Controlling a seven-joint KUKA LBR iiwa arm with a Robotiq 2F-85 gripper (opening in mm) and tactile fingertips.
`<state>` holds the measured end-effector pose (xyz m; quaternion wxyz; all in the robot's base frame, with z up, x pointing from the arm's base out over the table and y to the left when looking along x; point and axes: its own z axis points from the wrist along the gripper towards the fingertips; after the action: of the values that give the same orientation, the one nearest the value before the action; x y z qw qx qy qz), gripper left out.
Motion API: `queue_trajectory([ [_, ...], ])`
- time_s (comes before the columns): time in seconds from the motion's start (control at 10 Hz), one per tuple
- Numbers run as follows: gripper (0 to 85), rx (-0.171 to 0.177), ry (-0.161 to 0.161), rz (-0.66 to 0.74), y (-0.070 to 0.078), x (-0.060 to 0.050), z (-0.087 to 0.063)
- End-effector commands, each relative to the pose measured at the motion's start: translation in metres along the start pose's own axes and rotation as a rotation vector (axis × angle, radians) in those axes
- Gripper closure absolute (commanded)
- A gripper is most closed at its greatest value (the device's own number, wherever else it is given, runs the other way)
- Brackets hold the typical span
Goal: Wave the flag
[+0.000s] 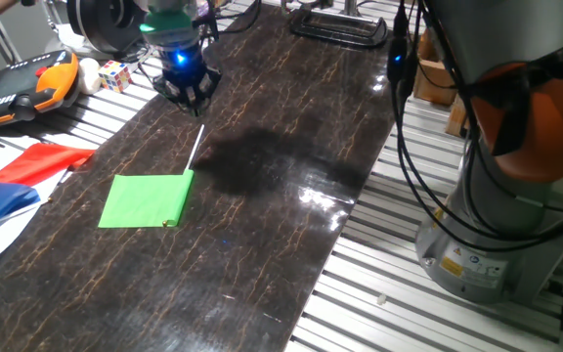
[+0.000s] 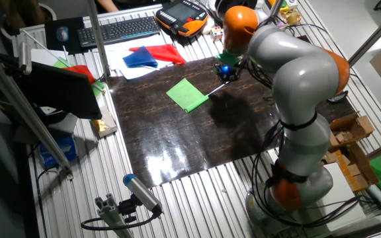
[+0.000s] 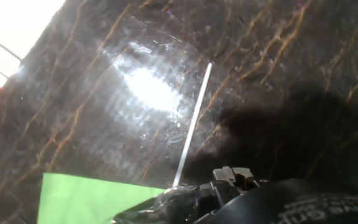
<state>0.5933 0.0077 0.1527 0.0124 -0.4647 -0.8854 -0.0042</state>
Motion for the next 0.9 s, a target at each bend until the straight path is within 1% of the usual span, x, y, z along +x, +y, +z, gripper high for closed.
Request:
queue_trajectory([
  [0.0, 84.3, 0.002, 0.020, 0.071, 0.0001, 0.0000, 0.0000],
  [0.1, 84.3, 0.017, 0.057, 0.096, 0.0001, 0.0000, 0.0000],
  [0.3, 84.3, 0.061, 0.083, 0.168, 0.0001, 0.0000, 0.0000],
  [0.4, 84.3, 0.077, 0.084, 0.208, 0.0001, 0.0000, 0.0000],
  [0.5, 83.3, 0.064, 0.053, 0.252, 0.0001, 0.0000, 0.0000],
  [0.6, 77.3, 0.044, 0.005, 0.263, 0.0001, 0.0000, 0.0000],
  [0.7, 69.3, 0.043, 0.004, 0.263, 0.0022, -0.0014, 0.0022],
  [0.8, 61.0, 0.037, 0.011, 0.263, 0.0082, -0.0070, 0.0088],
])
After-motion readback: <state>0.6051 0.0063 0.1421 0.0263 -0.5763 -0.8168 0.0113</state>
